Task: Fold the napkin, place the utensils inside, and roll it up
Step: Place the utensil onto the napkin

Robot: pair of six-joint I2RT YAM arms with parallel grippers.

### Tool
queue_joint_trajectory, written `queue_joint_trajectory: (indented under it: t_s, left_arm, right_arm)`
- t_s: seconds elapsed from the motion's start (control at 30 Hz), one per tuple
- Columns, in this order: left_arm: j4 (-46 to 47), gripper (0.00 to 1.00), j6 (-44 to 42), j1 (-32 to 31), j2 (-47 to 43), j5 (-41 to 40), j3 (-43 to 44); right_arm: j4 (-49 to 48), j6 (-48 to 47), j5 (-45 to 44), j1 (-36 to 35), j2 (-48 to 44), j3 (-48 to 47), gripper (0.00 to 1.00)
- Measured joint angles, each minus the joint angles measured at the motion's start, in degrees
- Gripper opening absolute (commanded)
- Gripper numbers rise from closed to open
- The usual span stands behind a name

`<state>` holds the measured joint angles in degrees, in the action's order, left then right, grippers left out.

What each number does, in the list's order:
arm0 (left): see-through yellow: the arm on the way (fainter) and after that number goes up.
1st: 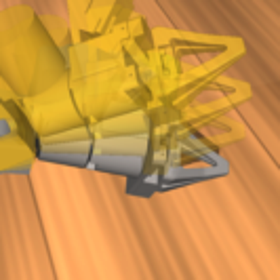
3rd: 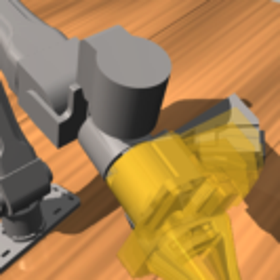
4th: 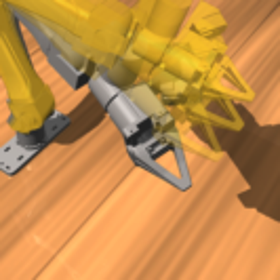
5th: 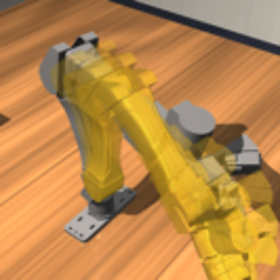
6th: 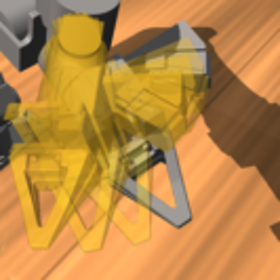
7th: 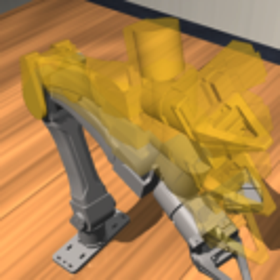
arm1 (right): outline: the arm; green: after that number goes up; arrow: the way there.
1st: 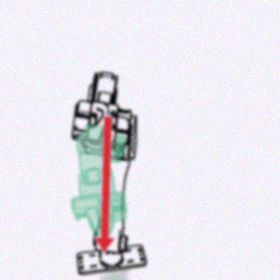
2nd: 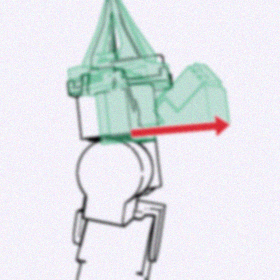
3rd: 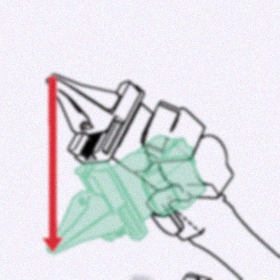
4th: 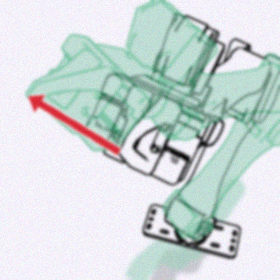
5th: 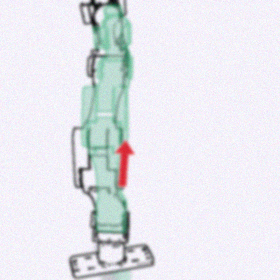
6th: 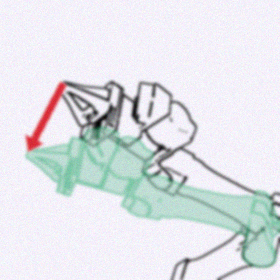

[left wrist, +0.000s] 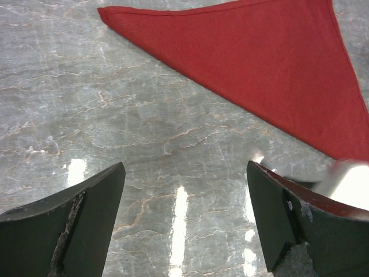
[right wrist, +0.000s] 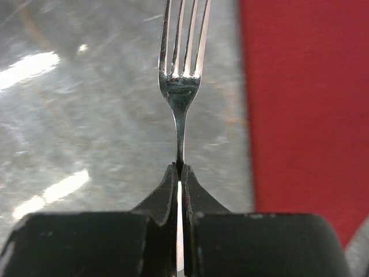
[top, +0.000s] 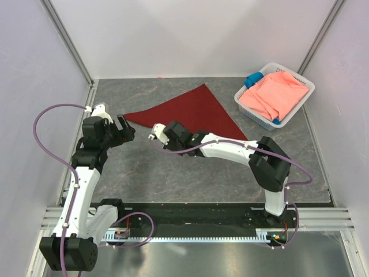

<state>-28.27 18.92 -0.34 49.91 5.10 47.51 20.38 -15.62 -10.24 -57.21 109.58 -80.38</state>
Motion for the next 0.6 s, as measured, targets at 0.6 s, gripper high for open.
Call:
queue_joint_trajectory:
  t_s: [0.6]
  left_arm:
    - [-0.42,0.93,-0.48,0.0,4.42,-0.57,-0.07]
  right_arm:
    - [-1.46,-16.26,4.5,15.96,11.93,-13.88,0.0]
